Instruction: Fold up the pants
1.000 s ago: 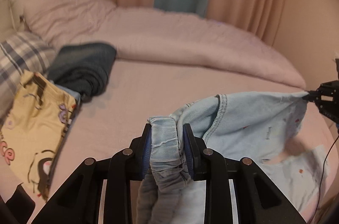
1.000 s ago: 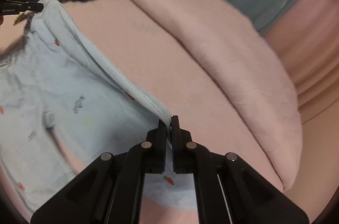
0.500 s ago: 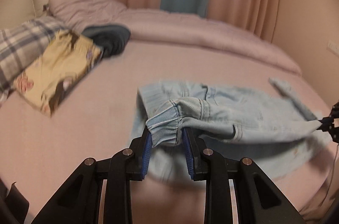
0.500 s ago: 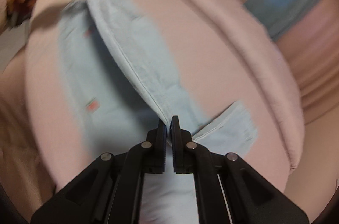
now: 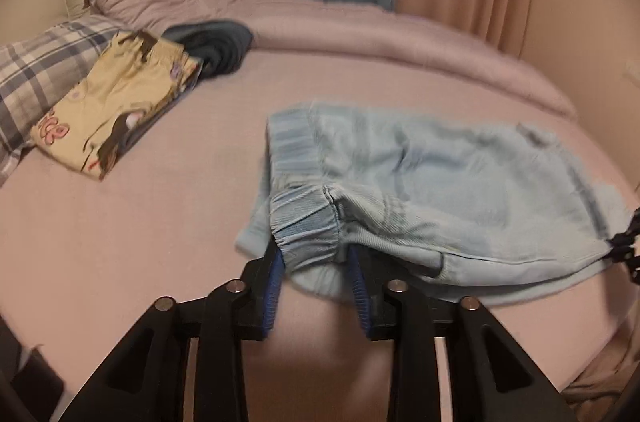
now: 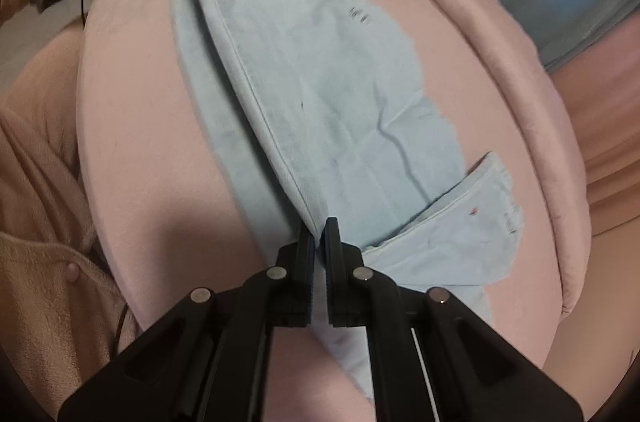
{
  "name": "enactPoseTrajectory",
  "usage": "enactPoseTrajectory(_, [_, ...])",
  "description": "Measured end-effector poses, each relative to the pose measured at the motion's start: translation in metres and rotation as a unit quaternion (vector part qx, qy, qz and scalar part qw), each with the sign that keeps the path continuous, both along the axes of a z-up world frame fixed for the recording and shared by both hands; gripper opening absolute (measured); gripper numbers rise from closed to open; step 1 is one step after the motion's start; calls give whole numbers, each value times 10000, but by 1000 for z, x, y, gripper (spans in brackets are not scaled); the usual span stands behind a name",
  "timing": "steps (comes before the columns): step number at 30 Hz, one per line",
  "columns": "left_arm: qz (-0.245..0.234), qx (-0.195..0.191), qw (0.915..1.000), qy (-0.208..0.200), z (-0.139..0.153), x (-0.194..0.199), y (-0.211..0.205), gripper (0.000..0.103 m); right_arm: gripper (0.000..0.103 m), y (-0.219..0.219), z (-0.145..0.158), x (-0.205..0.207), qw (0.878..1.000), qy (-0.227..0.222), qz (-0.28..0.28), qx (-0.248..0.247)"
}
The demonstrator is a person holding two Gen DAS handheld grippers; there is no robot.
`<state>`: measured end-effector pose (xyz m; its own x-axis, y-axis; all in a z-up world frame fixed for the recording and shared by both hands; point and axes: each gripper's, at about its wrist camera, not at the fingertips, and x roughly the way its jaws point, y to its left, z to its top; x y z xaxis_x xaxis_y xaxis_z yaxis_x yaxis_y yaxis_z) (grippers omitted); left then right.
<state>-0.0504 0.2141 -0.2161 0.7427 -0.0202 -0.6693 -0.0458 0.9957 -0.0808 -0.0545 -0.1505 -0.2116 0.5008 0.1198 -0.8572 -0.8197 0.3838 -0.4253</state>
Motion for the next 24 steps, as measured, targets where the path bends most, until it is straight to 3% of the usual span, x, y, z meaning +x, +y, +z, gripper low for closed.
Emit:
enactPoseTrajectory(1, [52, 71, 9999, 78, -2, 1, 0, 50, 6, 2, -7, -1, 10000, 9, 28, -94])
enactPoseTrajectory(3, [211, 216, 9990, 332, -2, 0, 5, 63, 9, 1, -13, 6, 9999, 71, -120, 30])
enactPoseTrajectory(5, [273, 147, 9990, 326, 7, -8, 13, 63, 8, -3, -6, 16, 9989, 265, -301, 232])
enactPoseTrajectory(7, [391, 109, 9989, 222, 19, -21, 21, 63, 16, -12, 10, 28, 9953, 583, -540, 549])
enactPoseTrajectory(8, [443, 93, 9989, 103, 27, -27, 23, 63, 26, -19, 20, 34, 9917, 764, -634, 816])
enactPoseTrajectory(9, [458, 84, 9989, 17, 32, -31, 23, 63, 33, -28, 32, 41, 9858, 946, -754, 1165])
enactPoseTrajectory(13, [98, -52, 9993, -363, 60, -29, 2, 63, 44, -72, 73, 86, 9486, 1214, -1589, 2452])
enactPoseTrajectory(16, [-686, -222, 9966, -394, 68, -9, -44, 63, 50, -96, 78, 141, 9208, 998, -2746, 2582])
enactPoseTrajectory(19, [-1628, -692, 9841, -163, 64, 19, -104, 63, 51, -109, 68, 199, 8859, 1165, -3633, 2638])
enactPoseTrajectory(21, [-2315, -959, 9680, 112, 58, 34, -151, 63, 52, -111, 60, 227, 8672, 1379, -3998, 2629])
enactPoseTrajectory(24, [-3077, -1020, 9453, 371, 49, 47, -212, 63, 50, -105, 43, 254, 8499, 1675, -4361, 2439])
